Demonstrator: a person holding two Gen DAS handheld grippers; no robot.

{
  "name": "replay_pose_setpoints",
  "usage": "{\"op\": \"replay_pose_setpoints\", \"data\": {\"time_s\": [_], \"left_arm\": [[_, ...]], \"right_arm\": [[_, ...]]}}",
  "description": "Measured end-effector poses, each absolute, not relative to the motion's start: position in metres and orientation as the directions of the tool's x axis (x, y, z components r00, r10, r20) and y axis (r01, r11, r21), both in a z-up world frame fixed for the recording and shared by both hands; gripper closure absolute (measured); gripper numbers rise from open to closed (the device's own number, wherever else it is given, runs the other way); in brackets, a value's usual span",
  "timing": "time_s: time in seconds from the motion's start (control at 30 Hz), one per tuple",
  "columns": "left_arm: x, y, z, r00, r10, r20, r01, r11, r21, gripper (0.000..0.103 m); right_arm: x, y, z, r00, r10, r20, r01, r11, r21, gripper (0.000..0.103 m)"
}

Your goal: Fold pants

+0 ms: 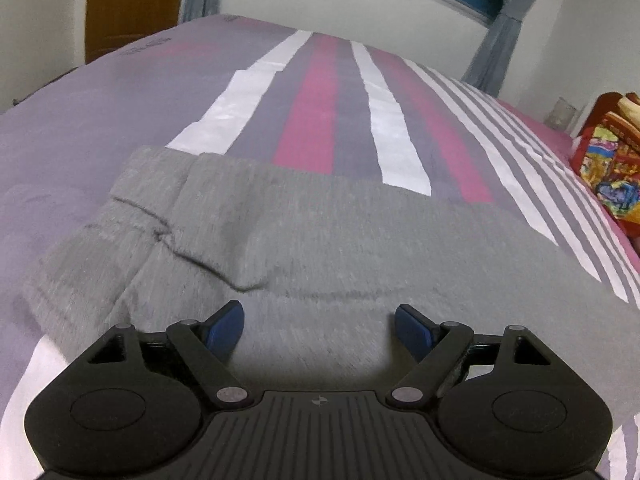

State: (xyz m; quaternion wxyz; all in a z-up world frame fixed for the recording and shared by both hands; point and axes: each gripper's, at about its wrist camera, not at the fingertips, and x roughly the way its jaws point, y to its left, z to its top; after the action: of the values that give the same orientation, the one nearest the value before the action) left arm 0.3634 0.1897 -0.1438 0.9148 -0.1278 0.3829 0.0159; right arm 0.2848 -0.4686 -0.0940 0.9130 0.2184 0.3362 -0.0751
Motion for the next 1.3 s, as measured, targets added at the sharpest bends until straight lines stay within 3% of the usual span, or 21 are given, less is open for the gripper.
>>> {"op": "replay_pose_setpoints", "data": {"time_s": [0.07, 0.13, 0.23, 0.27, 0.3, 0.37, 0.43, 0.63, 0.73, 0.87, 0.97, 1.0, 1.07, 1.17, 1.23, 1.3], "left_arm": [[0.356, 0.189, -0.142, 0.717, -0.061, -0.695, -0.155, 0.958, -0.243, 0.021], [0.35, 0.187, -0.144, 0.716, -0.057, -0.696, -0.17, 0.952, -0.253, 0.021], [0.344, 0.18, -0.146, 0.703, -0.03, -0.71, -0.163, 0.966, -0.203, 0.021], [0.342, 0.178, -0.145, 0.701, -0.027, -0.713, -0.164, 0.967, -0.197, 0.02], [0.34, 0.178, -0.144, 0.698, -0.024, -0.715, -0.168, 0.966, -0.195, 0.02], [0.334, 0.179, -0.141, 0.695, -0.023, -0.718, -0.181, 0.962, -0.205, 0.02], [0.326, 0.181, -0.139, 0.698, -0.02, -0.715, -0.185, 0.961, -0.207, 0.02], [0.3, 0.178, -0.144, 0.713, 0.001, -0.701, -0.163, 0.973, -0.165, 0.02], [0.296, 0.175, -0.147, 0.719, 0.018, -0.695, -0.167, 0.975, -0.147, 0.02], [0.305, 0.168, -0.15, 0.707, 0.007, -0.707, -0.156, 0.977, -0.146, 0.002], [0.309, 0.162, -0.153, 0.696, 0.023, -0.718, -0.162, 0.979, -0.126, 0.0], [0.31, 0.162, -0.154, 0.696, 0.027, -0.718, -0.167, 0.978, -0.125, 0.0], [0.31, 0.162, -0.155, 0.699, 0.029, -0.715, -0.172, 0.977, -0.128, 0.0], [0.309, 0.161, -0.155, 0.696, 0.033, -0.717, -0.165, 0.98, -0.115, 0.0], [0.31, 0.162, -0.155, 0.691, 0.031, -0.722, -0.161, 0.98, -0.112, 0.0], [0.31, 0.163, -0.156, 0.692, 0.033, -0.721, -0.163, 0.98, -0.112, 0.0]], "right_arm": [[0.268, -0.494, -0.088, 0.753, -0.069, -0.655, 0.385, 0.853, 0.352, 0.079], [0.25, -0.503, -0.082, 0.781, -0.05, -0.623, 0.361, 0.849, 0.385, 0.068], [0.238, -0.495, -0.085, 0.805, 0.01, -0.594, 0.272, 0.882, 0.384, 0.069], [0.241, -0.498, -0.094, 0.766, -0.008, -0.643, 0.308, 0.883, 0.355, 0.07], [0.238, -0.505, -0.101, 0.747, -0.007, -0.665, 0.331, 0.871, 0.363, 0.085], [0.225, -0.517, -0.097, 0.766, -0.012, -0.642, 0.376, 0.819, 0.434, 0.088], [0.207, -0.518, -0.084, 0.806, -0.066, -0.589, 0.394, 0.801, 0.45, 0.071], [0.144, -0.54, -0.096, 0.866, -0.015, -0.5, 0.379, 0.67, 0.638, 0.068], [0.128, -0.553, -0.106, 0.883, 0.002, -0.469, 0.378, 0.589, 0.714, 0.055], [0.135, -0.559, -0.125, 0.876, 0.044, -0.48, 0.397, 0.501, 0.769, 0.055], [0.136, -0.558, -0.138, 0.891, 0.092, -0.445, 0.372, 0.415, 0.83, 0.054], [0.137, -0.557, -0.141, 0.894, 0.096, -0.438, 0.367, 0.406, 0.837, 0.055], [0.146, -0.551, -0.133, 0.88, 0.047, -0.472, 0.395, 0.478, 0.784, 0.085], [0.157, -0.539, -0.094, 0.9, 0.014, -0.435, 0.317, 0.664, 0.677, 0.086], [0.15, -0.538, -0.072, 0.932, 0.012, -0.363, 0.254, 0.693, 0.675, 0.087], [0.144, -0.535, -0.065, 0.934, -0.003, -0.357, 0.247, 0.729, 0.639, 0.087]]}}
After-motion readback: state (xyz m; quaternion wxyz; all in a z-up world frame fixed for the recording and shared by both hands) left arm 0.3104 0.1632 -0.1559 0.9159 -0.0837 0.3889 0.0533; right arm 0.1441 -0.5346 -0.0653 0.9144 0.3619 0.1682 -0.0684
